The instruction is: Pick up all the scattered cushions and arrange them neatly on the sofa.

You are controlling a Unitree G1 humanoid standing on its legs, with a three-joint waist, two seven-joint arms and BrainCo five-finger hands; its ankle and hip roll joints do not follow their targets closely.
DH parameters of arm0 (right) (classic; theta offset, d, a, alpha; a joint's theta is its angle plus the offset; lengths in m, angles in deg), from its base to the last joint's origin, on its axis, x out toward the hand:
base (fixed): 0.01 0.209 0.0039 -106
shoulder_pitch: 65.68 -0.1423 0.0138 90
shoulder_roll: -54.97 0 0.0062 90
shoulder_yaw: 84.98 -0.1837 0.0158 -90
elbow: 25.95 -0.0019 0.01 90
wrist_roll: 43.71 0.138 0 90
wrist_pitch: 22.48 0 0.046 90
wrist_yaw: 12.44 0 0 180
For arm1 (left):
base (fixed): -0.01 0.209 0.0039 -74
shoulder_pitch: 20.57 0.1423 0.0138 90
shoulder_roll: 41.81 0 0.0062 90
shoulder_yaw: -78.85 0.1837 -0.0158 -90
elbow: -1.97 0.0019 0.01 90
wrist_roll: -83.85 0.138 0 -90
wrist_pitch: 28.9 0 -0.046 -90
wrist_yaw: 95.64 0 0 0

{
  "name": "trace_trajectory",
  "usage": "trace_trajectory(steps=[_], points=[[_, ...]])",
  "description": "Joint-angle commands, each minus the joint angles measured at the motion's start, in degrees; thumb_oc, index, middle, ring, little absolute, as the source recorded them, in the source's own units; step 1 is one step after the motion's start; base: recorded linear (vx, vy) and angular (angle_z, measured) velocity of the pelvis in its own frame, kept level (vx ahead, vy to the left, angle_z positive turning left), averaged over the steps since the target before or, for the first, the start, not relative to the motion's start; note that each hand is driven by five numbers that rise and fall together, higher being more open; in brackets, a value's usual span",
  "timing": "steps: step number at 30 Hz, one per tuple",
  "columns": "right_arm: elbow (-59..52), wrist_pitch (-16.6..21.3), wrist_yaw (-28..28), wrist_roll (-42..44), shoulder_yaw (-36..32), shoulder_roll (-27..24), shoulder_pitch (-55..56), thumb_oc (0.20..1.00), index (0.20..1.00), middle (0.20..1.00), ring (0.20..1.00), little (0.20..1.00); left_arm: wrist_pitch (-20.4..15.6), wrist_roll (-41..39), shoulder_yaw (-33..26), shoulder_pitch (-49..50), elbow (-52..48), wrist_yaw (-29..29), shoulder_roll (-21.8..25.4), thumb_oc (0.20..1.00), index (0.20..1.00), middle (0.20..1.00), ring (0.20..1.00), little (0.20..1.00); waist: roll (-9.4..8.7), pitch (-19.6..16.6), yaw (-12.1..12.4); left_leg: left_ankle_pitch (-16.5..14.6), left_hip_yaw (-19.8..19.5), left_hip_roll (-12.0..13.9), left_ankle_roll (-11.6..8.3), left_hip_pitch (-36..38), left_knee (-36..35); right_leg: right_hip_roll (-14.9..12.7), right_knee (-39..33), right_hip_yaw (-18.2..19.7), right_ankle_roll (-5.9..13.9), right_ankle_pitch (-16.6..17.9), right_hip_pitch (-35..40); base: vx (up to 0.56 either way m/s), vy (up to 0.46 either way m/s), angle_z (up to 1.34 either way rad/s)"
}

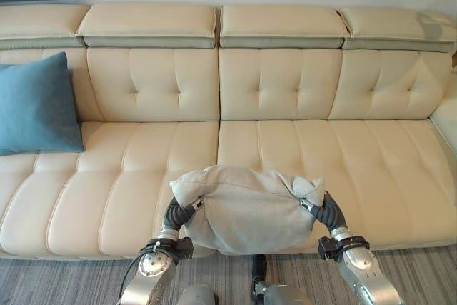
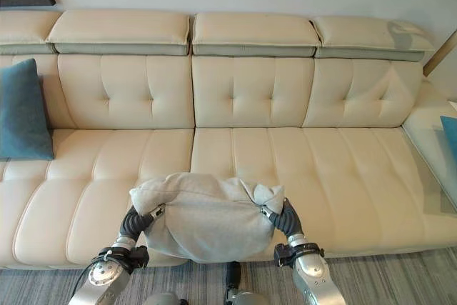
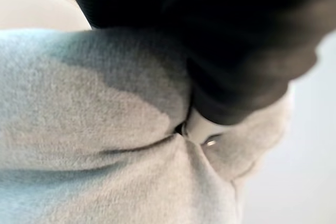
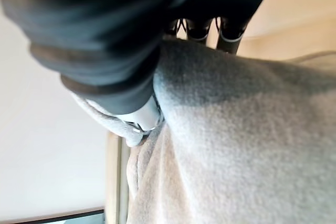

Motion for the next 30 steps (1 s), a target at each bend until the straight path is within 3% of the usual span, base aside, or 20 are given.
trace_trajectory(steps=[1, 2, 3, 5, 9, 14, 24, 27, 30], points=[[-5.4, 5.4, -0.1, 1.8, -1.6, -0.2, -5.0, 0.2, 0.2, 0.2, 0.2, 0.2, -5.4, -1.8, -1.4, -4.8, -4.8, -0.5, 0.0, 0.2, 0.2, 0.2, 0.2, 0.2, -0.04, 0.3, -0.5, 6.3, 2.2, -0.7, 2.62, 4.2, -20.3, -1.2, -0.1, 0.0, 7.71, -7.0, 4.5, 0.14, -0.028, 0.05], [-5.4, 5.5, -0.1, 1.8, -1.5, -0.2, -5.0, 0.2, 0.2, 0.2, 0.2, 0.2, -5.4, -1.7, -1.4, -4.8, -4.8, -0.5, -0.1, 0.2, 0.2, 0.2, 0.2, 0.2, -0.17, 0.4, -0.4, 6.8, 2.3, -0.9, 2.64, 4.9, -21.4, -1.3, -0.1, 0.0, 7.74, -7.1, 4.6, 0.19, 0.008, 0.14], [-5.4, 5.6, 0.5, 1.2, -1.3, -0.2, -6.1, 0.2, 0.2, 0.2, 0.2, 0.2, -5.4, -1.4, -1.1, -5.1, -4.6, 0.0, -0.2, 0.2, 0.2, 0.2, 0.2, 0.2, 0.42, 0.0, -0.3, 10.5, 1.3, 0.2, 1.93, 6.1, -30.8, -1.1, 0.1, -0.3, 7.78, -7.9, 5.1, 0.13, 0.014, 0.16], [-5.2, 5.3, 0.8, 0.5, -0.7, -0.1, -7.0, 0.2, 0.2, 0.2, 0.2, 0.2, -5.8, -2.1, -1.6, -5.0, -4.3, 0.6, -0.6, 0.2, 0.2, 0.2, 0.2, 0.2, 0.64, -0.4, -0.3, 10.8, 0.1, 0.8, 1.54, 6.9, -31.4, -1.2, 0.8, 0.0, 7.63, -9.2, 5.6, 0.21, 0.062, 0.16], [-7.3, 5.1, 1.3, -0.5, -0.8, 0.7, -8.3, 0.2, 0.2, 0.2, 0.2, 0.2, -5.8, -3.2, -2.0, -4.5, -4.5, 1.0, -1.0, 0.2, 0.2, 0.2, 0.2, 0.2, 1.56, -2.4, -0.4, 11.8, 1.9, 0.5, 1.43, 11.7, -38.0, -1.2, 0.3, -0.7, 7.84, -9.5, 7.5, 0.22, 0.128, -0.03], [-8.7, 3.8, 4.8, -3.9, 0.6, 1.5, -15.9, 0.2, 0.2, 0.2, 0.2, 0.2, -5.0, -3.6, -2.0, -7.6, -5.3, 3.2, -0.6, 0.2, 0.2, 0.2, 0.2, 0.2, 1.3, -3.7, 0.4, 9.7, 2.7, -0.1, 1.79, 14.0, -38.0, -2.4, -0.3, -1.8, 8.76, -9.7, 9.7, 0.17, 0.159, 0.07], [-1.3, -1.3, 10.5, -2.7, 5.3, 2.1, -36.9, 0.2, 0.2, 0.2, 0.2, 0.2, -3.7, -3.5, -2.2, -26.1, 0.5, 11.6, 2.3, 0.2, 0.2, 0.2, 0.2, 0.2, -0.17, -3.7, 1.5, 7.6, 4.1, -0.8, 3.39, 14.8, -38.0, -3.7, 0.1, -1.1, 9.94, -9.5, 9.5, 0.06, 0.093, 0.06], [1.8, -2.4, 11.4, -2.4, 6.9, 2.8, -40.6, 0.2, 0.2, 0.2, 0.2, 0.2, -3.6, -4.0, -1.4, -31.4, 3.4, 13.2, 3.0, 0.2, 0.2, 0.2, 0.2, 0.2, -0.33, -2.7, 1.8, 7.6, 4.1, -1.0, 3.67, 14.0, -38.0, -3.9, 0.5, -1.2, 10.11, -9.5, 8.5, -0.02, 0.055, 0.0], [4.8, -3.0, 12.9, -2.3, 8.9, 4.6, -43.7, 0.2, 0.2, 0.2, 0.2, 0.2, -3.7, -3.9, -0.1, -38.2, 7.6, 15.8, 3.7, 0.2, 0.2, 0.2, 0.2, 0.2, 0.12, 1.1, 1.7, 8.9, 3.9, -1.1, 3.94, 9.6, -37.5, -4.2, 2.9, -0.4, 9.99, -9.3, 3.0, -0.17, 0.054, -0.01]])
